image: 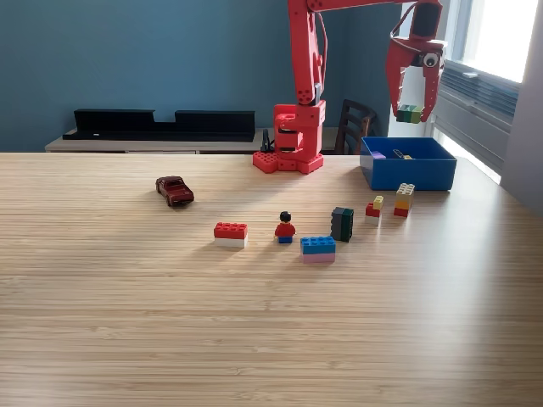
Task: Grasp a lego block and put it in the bin.
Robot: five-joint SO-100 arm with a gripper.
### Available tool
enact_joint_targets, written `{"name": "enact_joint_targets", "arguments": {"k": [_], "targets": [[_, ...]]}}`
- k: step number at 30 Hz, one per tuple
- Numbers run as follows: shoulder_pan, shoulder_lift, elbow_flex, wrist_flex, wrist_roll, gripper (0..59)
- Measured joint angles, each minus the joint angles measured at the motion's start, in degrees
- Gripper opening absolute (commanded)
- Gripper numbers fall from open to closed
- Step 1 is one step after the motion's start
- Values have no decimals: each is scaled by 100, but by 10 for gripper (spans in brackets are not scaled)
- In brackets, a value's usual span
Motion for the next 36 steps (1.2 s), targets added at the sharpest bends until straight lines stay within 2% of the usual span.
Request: {"name": "enact_joint_targets", "arguments": {"k": [6,9,12,15,16,21,26,32,36], "targets": [[18,0,26,0,-105,250],[105,0,26,0,-105,225],[149,0,18,0,-88,154],[422,0,-123,0,44,16],[571,0,-211,0,141,1],[1688,0,-580,0,483,1],[3190,0,-615,0,668,1],[5150,0,-510,0,571,1],[6258,0,-422,0,220,1]]}}
